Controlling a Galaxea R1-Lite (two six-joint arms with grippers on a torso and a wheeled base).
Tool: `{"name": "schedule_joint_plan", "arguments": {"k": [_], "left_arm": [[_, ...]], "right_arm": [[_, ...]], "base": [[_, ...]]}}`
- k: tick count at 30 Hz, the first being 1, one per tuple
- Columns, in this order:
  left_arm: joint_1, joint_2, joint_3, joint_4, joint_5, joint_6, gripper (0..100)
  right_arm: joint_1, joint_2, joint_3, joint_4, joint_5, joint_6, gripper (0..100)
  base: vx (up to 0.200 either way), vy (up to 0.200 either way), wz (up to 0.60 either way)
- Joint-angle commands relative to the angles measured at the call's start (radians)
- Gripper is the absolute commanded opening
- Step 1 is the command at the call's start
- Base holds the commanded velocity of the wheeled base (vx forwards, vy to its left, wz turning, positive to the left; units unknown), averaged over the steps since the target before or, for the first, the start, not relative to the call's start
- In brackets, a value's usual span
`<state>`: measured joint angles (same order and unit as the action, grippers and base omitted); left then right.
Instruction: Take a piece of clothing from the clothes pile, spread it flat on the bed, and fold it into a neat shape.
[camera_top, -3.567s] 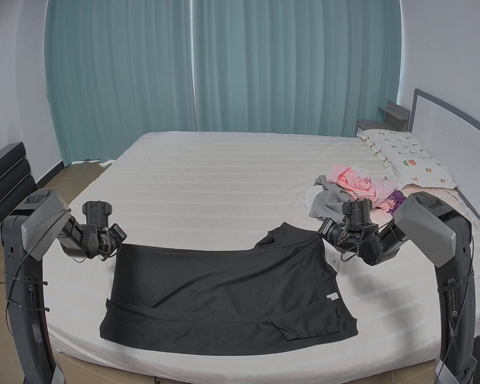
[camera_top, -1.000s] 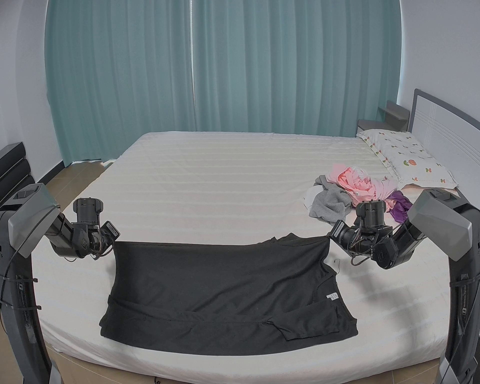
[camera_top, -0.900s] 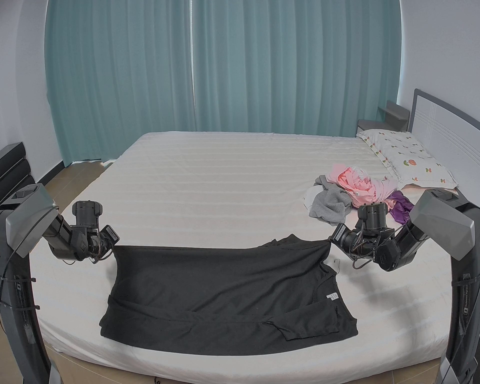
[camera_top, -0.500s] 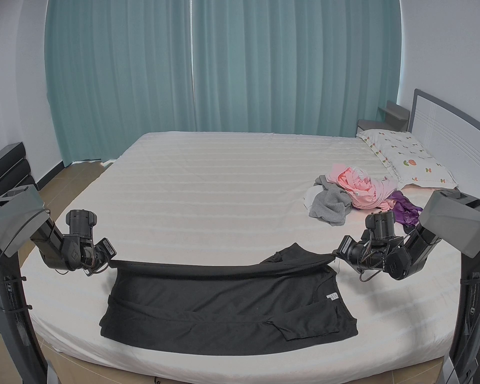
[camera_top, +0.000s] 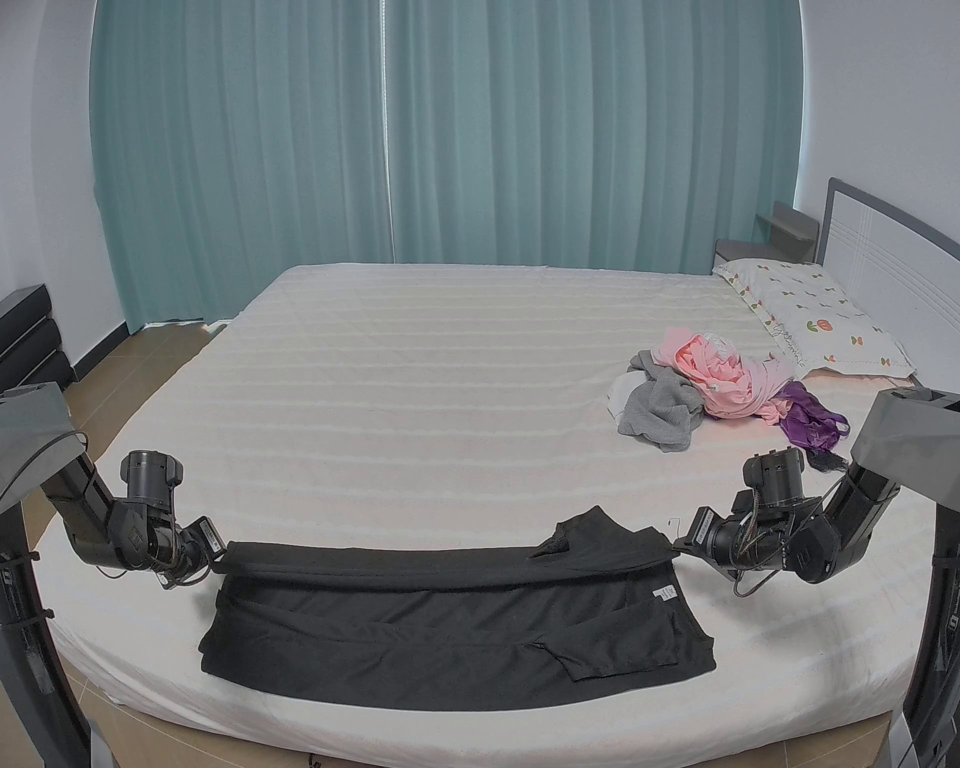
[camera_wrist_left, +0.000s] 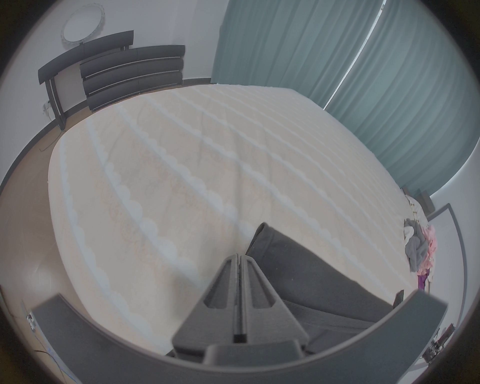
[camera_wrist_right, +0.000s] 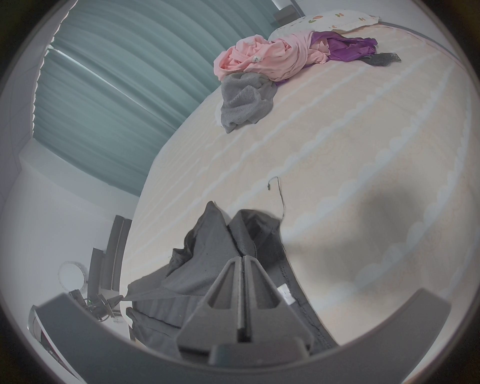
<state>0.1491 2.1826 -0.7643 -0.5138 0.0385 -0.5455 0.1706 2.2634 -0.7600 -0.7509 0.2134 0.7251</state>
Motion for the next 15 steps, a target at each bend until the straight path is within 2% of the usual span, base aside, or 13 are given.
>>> {"name": "schedule_joint_plan", "arguments": {"k": [1,7,10,15], "left_arm": [[0.004,0.000,0.045,0.000,-0.005,0.013,0],[0.001,0.010,0.072,-0.002,-0.006,0.013,0],[-0.002,0.016,0.089,-0.002,-0.008,0.015,0],[-0.005,0.019,0.097,0.000,-0.008,0.015,0]], "right_arm": [[0.000,0.002,0.031,0.001,0.001,-0.019,0],[0.006,0.013,0.047,0.001,0.001,-0.026,0],[0.004,0.039,0.047,-0.001,-0.002,-0.070,0],[0.010,0.050,0.050,0.002,0.000,-0.085,0]], "base": [[0.000,0.000,0.00],[0.000,0.000,0.00],[0.000,0.000,0.00],[0.000,0.000,0.00]]}}
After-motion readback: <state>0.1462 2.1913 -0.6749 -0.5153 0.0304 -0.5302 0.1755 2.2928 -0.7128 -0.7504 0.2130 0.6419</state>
